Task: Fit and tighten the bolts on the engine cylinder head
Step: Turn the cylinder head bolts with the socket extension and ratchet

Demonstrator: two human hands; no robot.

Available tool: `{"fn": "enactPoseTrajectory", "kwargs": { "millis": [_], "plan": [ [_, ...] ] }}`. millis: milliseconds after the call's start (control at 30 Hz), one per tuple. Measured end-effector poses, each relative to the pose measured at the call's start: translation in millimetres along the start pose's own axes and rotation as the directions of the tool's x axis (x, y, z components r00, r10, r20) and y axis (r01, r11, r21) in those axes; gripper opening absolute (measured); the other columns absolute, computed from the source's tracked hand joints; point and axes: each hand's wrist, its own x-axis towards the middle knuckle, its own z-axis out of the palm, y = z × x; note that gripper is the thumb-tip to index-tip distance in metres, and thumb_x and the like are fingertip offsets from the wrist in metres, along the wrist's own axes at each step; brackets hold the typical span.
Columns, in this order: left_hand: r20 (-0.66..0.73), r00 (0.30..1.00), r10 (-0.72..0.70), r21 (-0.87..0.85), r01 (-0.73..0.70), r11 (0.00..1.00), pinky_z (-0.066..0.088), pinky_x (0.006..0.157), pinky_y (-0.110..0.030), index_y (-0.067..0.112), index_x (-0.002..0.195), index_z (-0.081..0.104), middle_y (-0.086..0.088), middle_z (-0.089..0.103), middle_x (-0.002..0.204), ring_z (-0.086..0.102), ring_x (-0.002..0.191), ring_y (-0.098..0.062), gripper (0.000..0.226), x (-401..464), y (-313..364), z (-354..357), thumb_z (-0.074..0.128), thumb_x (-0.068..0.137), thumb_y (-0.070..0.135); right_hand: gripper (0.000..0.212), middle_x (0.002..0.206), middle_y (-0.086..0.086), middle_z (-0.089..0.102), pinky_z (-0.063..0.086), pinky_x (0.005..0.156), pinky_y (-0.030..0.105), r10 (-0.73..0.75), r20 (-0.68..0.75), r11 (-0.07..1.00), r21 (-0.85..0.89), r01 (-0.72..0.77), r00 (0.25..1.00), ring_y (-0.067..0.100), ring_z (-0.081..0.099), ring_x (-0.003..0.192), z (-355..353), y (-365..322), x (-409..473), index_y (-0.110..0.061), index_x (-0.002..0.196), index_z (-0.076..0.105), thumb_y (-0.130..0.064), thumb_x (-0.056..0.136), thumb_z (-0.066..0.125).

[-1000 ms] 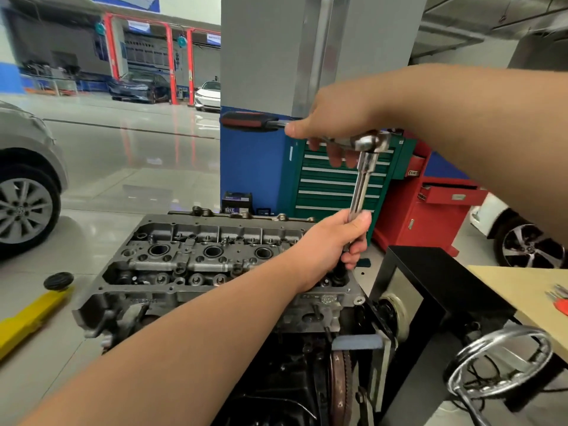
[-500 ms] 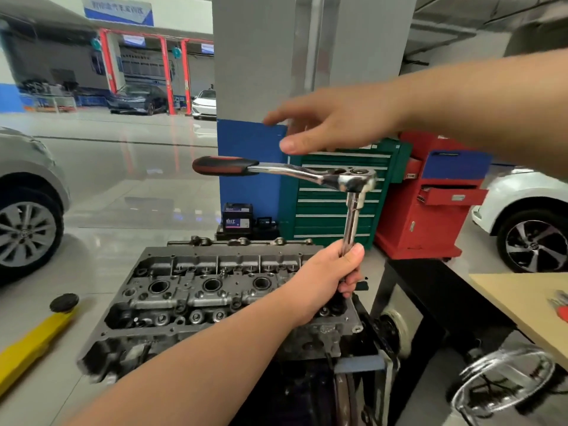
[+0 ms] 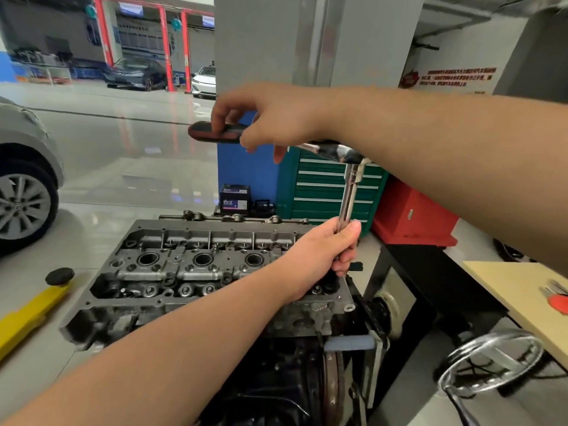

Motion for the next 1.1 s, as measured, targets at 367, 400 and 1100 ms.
{"fn": "enactPoseTrajectory", "kwargs": {
  "millis": [367,400,1100],
  "plan": [
    [0.021,0.998,-0.057,0.000,0.057,0.998,0.036,0.063,-0.033,0.018,0.086,0.045,0.000,0.040,0.065,0.032,0.058,-0.018,0.028,4.4,6.0,4.0,0.052,0.108,0.035,0.041,0.110,0.009,0.059,0.051,0.046,0.027,0.329,-0.162,0.931,-0.108,-0.348,0.930,0.015,0.070,0.056,-22.2,56.8,-14.5,-0.027,0.130,0.052,-0.007,0.095,0.041],
    [0.039,0.997,-0.068,-0.027,0.069,0.997,0.034,0.061,-0.033,0.018,0.082,0.046,-0.002,0.037,0.064,0.030,0.056,-0.019,0.028,5.5,8.4,4.8,0.055,0.106,0.029,0.040,0.110,0.008,0.060,0.053,0.051,0.030,0.377,-0.193,0.908,-0.114,-0.402,0.906,0.017,0.068,0.062,-27.7,65.4,-21.3,-0.027,0.129,0.054,-0.009,0.095,0.045],
    [-0.164,0.984,0.061,-0.078,-0.075,0.994,0.014,0.059,-0.038,0.015,0.076,0.040,0.005,0.032,0.055,0.022,0.051,-0.013,0.034,8.9,66.3,25.8,0.050,0.108,0.011,0.048,0.120,0.030,0.069,0.020,0.125,0.047,-0.083,-0.310,0.755,0.601,0.263,0.947,0.019,0.045,0.145,9.1,65.6,-88.4,0.000,0.077,0.068,-0.027,0.099,0.036]
  ]
}}
